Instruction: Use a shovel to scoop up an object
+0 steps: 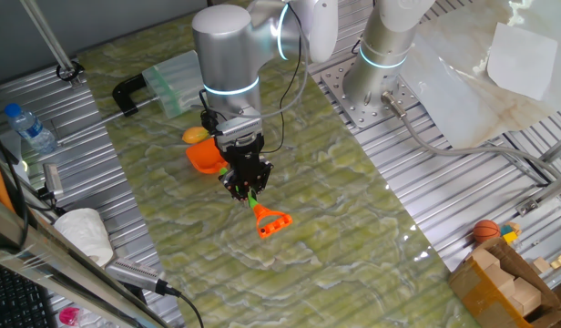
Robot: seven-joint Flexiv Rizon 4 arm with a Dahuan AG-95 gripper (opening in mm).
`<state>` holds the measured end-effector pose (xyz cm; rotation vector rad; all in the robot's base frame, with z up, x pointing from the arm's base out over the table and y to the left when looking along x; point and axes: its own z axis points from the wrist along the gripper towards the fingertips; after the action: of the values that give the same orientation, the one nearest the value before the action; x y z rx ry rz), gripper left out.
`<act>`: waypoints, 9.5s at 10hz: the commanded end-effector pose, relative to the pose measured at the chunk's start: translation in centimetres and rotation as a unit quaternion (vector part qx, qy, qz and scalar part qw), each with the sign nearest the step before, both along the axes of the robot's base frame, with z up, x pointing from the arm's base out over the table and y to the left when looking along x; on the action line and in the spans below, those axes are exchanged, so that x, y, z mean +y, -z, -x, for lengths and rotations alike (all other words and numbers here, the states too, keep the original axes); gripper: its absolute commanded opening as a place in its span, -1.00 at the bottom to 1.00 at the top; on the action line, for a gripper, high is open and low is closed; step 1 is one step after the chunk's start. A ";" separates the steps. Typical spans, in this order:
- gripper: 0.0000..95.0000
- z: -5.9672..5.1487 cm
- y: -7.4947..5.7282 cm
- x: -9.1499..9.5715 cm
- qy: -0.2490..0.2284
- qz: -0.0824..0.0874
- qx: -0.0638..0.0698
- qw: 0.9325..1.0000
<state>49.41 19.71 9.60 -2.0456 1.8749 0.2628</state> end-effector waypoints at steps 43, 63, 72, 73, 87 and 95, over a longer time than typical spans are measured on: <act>-1.00 1.2 0.7 -2.7 -0.021 0.013 -0.006 1.000; -1.00 0.5 0.8 -2.6 0.004 0.047 0.003 0.999; -1.00 -1.2 1.1 -2.4 0.039 0.006 0.024 0.999; -1.00 -1.2 1.1 -2.4 0.036 0.006 0.023 0.999; -1.00 -1.1 0.8 -2.1 0.058 0.000 0.024 0.998; -1.00 -1.1 0.8 -2.1 0.080 -0.004 0.027 0.996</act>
<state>50.39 17.54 9.08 -1.9134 2.0591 0.2739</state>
